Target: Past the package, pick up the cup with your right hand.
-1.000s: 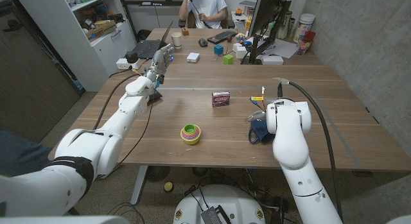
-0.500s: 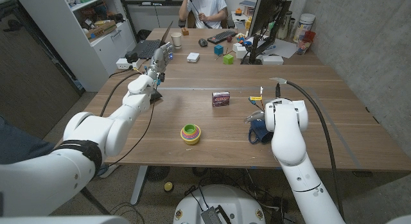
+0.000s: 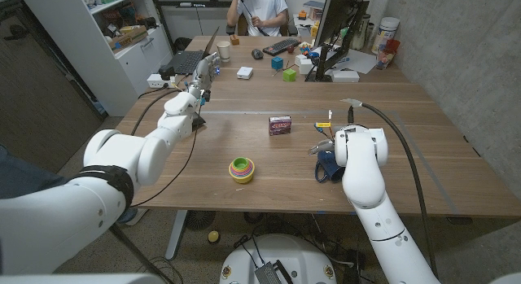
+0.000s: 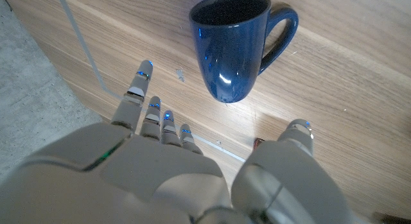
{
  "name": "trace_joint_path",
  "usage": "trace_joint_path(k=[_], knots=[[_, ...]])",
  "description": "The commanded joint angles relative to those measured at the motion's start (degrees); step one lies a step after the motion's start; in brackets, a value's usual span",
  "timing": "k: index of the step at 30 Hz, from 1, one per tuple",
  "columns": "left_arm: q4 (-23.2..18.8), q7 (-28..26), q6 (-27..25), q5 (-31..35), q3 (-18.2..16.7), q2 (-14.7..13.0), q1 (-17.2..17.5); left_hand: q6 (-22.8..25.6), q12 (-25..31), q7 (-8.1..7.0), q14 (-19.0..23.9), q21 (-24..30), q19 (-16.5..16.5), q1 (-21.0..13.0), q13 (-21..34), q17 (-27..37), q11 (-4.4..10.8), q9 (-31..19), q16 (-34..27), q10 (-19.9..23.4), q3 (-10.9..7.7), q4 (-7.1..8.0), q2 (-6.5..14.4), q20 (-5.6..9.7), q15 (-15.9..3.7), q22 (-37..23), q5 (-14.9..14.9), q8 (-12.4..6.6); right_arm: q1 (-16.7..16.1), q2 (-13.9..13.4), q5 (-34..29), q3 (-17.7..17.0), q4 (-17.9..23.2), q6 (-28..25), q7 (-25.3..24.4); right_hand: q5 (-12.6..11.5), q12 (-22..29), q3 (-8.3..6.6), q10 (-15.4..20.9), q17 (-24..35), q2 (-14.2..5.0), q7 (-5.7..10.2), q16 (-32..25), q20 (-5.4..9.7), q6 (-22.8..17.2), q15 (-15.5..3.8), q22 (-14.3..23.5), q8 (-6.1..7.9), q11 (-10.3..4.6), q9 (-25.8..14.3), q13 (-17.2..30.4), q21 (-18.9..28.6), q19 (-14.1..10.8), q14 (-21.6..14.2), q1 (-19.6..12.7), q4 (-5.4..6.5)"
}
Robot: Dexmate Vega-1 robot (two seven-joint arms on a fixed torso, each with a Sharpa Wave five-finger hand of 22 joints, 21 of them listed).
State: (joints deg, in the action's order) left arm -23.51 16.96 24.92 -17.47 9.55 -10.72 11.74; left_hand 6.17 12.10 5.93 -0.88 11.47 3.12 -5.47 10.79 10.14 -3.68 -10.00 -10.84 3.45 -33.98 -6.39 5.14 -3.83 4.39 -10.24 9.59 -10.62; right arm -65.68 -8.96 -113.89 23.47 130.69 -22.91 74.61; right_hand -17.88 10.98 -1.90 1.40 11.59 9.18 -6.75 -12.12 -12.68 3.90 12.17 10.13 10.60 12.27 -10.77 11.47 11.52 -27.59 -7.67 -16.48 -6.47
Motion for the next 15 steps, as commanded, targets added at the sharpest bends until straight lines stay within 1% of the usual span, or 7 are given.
trace_joint_path(k=[1,6,10,15], knots=[[0.9,0.0,-0.9,1.3,-0.5,0.3,-1.0,0.2,0.1,-0.16,0.2,0.1,0.1,-0.3,0.3,0.2,-0.03,-0.3,0.0,0.0,-0.22,-0.33,0.4,-0.40,0.10,-0.1,0.4,-0.35,0.8,0.1,-0.3,0.2,-0.6,-0.8,0.4,-0.4,0.0,0.20,-0.4,0.2,-0.60,-0.98,0.1,-0.02,0.4,0.23,0.2,0.15,0.16,-0.2,0.0,-0.1,-0.5,0.2,-0.3,-0.11],[1.3,-0.5,-1.7,2.0,-0.2,0.5,-1.9,0.1,0.1,-0.13,0.1,0.1,0.1,-0.3,0.3,0.2,0.18,-0.3,0.0,-0.1,-0.21,-0.34,0.4,-0.40,0.06,-0.1,0.4,-0.28,1.5,0.0,-0.2,0.2,-1.1,-0.6,1.2,-0.5,0.0,0.23,-0.5,0.2,-0.72,-0.99,0.2,-0.01,0.4,0.23,0.2,0.22,0.16,-0.2,-0.1,-0.2,-0.5,0.3,-0.5,-0.15],[1.6,-0.8,-2.2,2.3,-0.2,0.7,-2.3,0.1,0.1,-0.16,0.2,0.1,0.2,-0.3,0.3,0.2,-0.01,-0.3,0.0,0.0,-0.20,-0.35,0.3,-0.45,0.11,-0.1,0.4,-0.25,1.9,-0.2,-0.2,0.3,-1.5,-0.5,1.8,-0.5,0.0,0.23,-0.5,0.2,-0.84,-1.00,0.2,-0.01,0.6,0.22,0.1,0.21,0.16,-0.2,-0.1,-0.2,-0.5,0.3,-0.6,-0.18],[1.8,-1.1,-2.7,2.6,-0.2,0.9,-2.5,0.1,0.1,-0.25,0.2,0.1,0.2,-0.3,0.3,0.2,-0.03,-0.3,0.0,0.0,-0.19,-0.36,0.3,-0.62,0.12,-0.1,0.4,-0.22,1.8,-0.3,-0.1,0.3,-2.0,-1.0,1.9,-0.6,-0.1,0.23,-0.7,0.2,-0.99,-1.06,0.2,-0.01,0.7,0.22,0.1,0.21,0.16,-0.2,-0.1,-0.2,-0.5,0.4,-0.8,-0.22]])
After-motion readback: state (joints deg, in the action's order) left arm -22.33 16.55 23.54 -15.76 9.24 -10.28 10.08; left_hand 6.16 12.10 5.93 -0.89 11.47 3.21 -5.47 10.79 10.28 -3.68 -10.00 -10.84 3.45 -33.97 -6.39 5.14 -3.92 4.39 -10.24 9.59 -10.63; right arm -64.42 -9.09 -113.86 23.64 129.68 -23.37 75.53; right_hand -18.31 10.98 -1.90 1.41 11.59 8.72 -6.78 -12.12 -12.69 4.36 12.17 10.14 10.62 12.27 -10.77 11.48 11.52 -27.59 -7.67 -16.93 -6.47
